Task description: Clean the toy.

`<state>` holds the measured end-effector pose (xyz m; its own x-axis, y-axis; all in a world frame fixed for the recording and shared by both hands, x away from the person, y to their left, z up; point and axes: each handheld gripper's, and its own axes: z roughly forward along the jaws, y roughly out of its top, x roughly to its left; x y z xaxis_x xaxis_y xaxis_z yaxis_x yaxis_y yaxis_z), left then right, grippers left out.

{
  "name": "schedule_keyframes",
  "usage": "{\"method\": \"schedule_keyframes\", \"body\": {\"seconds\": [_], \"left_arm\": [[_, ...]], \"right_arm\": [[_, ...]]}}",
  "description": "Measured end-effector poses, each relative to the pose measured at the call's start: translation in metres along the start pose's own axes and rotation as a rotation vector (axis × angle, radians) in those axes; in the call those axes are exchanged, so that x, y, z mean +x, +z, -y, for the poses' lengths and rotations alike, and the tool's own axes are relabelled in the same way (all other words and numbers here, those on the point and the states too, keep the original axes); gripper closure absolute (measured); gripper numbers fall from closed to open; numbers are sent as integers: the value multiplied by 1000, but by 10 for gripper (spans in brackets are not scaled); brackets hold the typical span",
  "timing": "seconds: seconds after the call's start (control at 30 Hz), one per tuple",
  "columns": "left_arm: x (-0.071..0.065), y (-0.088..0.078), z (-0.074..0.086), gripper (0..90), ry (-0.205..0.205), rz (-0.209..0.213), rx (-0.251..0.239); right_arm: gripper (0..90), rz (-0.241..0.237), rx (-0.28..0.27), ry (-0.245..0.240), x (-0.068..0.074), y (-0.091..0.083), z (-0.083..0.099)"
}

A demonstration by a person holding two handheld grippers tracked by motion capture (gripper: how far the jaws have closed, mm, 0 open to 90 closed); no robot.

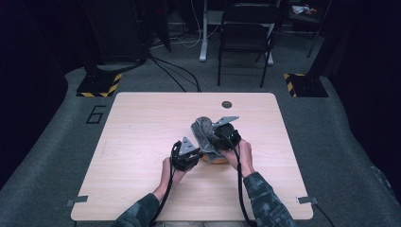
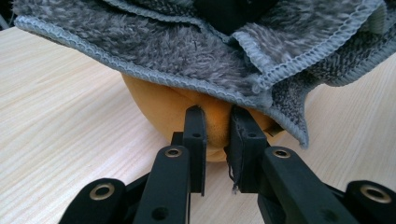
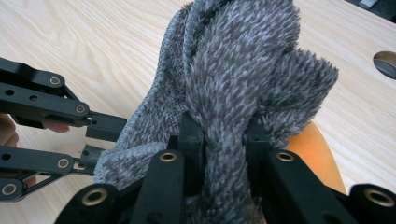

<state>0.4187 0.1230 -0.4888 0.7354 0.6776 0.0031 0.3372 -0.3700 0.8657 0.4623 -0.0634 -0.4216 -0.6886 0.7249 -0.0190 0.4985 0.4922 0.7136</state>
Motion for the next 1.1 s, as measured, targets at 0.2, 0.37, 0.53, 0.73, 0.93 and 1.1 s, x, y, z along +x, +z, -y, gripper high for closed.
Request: {"method": "schedule_keyframes", "body": {"seconds": [0.2,0.37,0.53,0.73,0.93,1.1], "left_arm": [[2,-1,0,773,2,7,10],[-3,-1,-1,779,17,12,1],[-4,0,-1,790,14,5,8],[-5,1,0,795,16,3,18],[-4,1,0,794,16,15,24],[-5,2,0,794,12,13,19]], "right_arm": [[755,-37,-42,5,-2,-3,0],[757,-11,-46,-74,9,-5,-5],[766,22,-11,-81,8,4,-1],[769,32,10,-57,5,1,1],[768,32,17,-57,1,-4,3],[767,40,34,-16,-7,-13,8]]}}
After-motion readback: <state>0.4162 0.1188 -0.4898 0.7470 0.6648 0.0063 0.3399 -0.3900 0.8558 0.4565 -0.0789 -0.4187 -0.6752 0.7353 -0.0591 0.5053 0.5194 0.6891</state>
